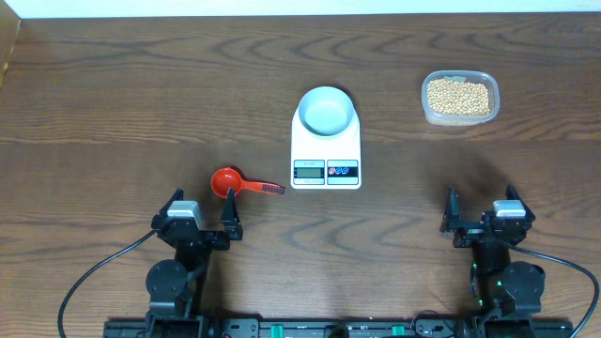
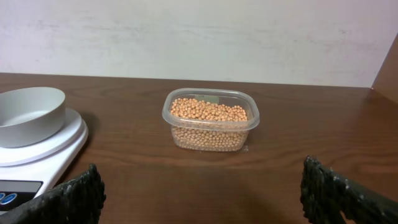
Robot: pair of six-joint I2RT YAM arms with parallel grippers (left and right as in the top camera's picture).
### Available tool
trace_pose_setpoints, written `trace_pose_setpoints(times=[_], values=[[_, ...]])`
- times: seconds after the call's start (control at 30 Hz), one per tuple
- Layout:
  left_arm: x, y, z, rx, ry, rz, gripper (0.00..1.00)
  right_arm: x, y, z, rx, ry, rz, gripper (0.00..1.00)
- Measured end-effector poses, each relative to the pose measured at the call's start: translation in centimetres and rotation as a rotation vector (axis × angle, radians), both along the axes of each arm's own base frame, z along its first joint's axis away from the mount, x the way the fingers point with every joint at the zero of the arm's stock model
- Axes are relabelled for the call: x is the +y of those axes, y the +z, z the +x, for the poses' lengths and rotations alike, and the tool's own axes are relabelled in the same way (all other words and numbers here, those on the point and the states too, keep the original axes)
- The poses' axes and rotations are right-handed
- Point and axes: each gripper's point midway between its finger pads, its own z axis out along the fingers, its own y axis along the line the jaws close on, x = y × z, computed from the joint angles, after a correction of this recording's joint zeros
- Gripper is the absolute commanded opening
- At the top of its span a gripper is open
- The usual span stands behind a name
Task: Scoop item into bowl and weigh 50g on scale
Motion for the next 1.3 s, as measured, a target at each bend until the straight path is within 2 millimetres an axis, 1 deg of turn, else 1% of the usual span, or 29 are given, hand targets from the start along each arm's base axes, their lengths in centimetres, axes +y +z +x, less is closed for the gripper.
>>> trace_pose_setpoints(times=[0.33, 1.3], values=[[0.00, 0.02, 0.00, 0.000, 0.000, 0.000, 0.99, -0.39, 0.08, 0.00, -0.003, -0.023, -0.002, 0.99], [0.01, -0.01, 0.00, 0.000, 0.000, 0.000, 0.99, -0.45, 0.09, 0.00, -0.003, -0.026, -0.002, 0.99]])
